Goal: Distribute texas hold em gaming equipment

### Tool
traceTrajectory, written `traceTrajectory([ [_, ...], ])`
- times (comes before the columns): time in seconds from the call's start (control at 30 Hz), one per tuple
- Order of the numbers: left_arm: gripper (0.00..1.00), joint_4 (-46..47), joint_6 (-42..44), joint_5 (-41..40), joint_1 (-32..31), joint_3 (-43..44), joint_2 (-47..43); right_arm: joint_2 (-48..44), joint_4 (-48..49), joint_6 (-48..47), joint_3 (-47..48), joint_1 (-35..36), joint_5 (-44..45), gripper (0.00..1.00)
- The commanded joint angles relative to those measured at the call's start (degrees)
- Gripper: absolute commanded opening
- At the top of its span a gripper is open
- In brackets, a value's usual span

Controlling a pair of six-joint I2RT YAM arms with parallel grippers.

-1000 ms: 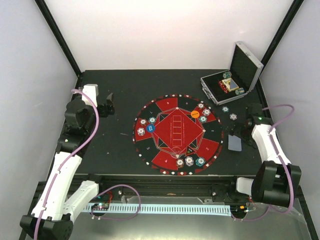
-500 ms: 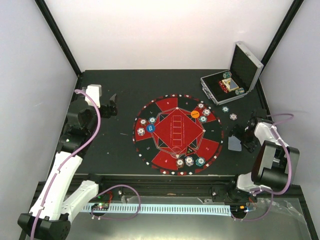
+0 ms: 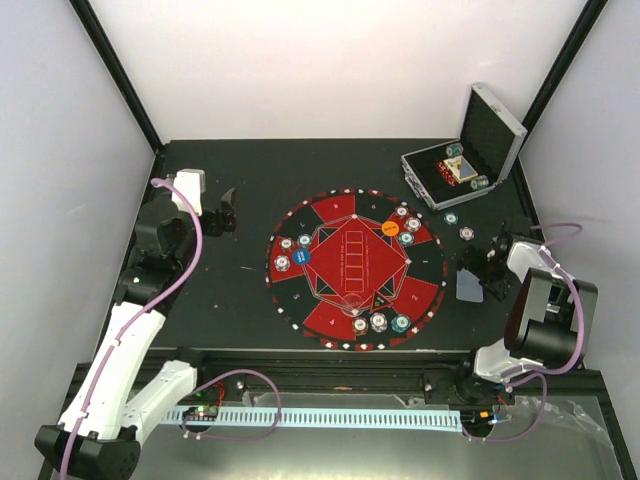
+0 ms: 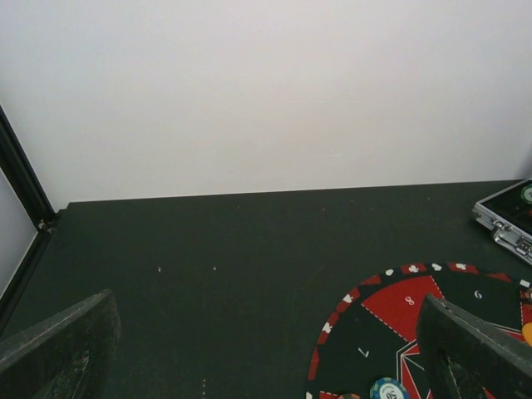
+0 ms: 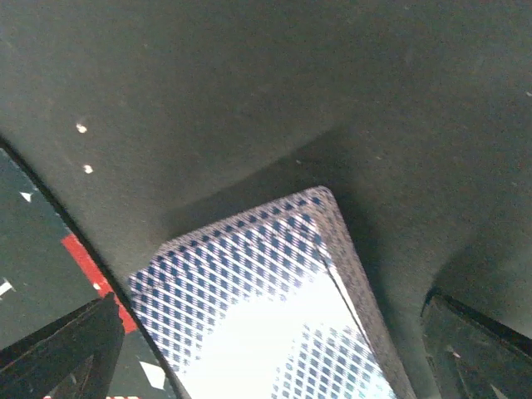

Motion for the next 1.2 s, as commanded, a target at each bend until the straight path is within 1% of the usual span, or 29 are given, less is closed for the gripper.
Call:
traceTrajectory([
  [0.0,0.99,-0.2,0.5,-0.6,-0.5,0.4,-0.1,1.4,2.9,-2.7,0.4,-0.3,-5.2,0.99],
  [0.23,0.99,-0.1,0.4,-0.6,-0.7,0.4,-0.3,1.5,2.2,-2.3,-0.5,-0.3,-6.5,0.99],
  [0.43,0.99,-0.1,0.4,-0.5,-0.9,0.4,-0.5,-0.8,1.0,0.0,-1.7,-0.3,-7.8,0.99],
  [0.7,0.99,0.0,0.4,-0.4,-1.6,0.3,-0.9,-2.1,-2.8,0.9,-2.4,1.3,-1.7,0.99],
  [0.8,0.99,0.1,0.4,-0.5,-1.7,0.3,-1.1,-0.9,-4.2,2.1,-2.2,2.1,1.6,0.99],
  [1.0,0.99,0.2,0.4,-0.5,-2.0,0.2,-1.1,0.6,-4.5,2.5,-1.4,5.2,3.9,0.99],
  [1.17,0.99,0.1,0.4,-0.5,-2.2,0.2,-1.3,2.9,-5.2,2.9,-0.9,6.7,5.5,0.94],
])
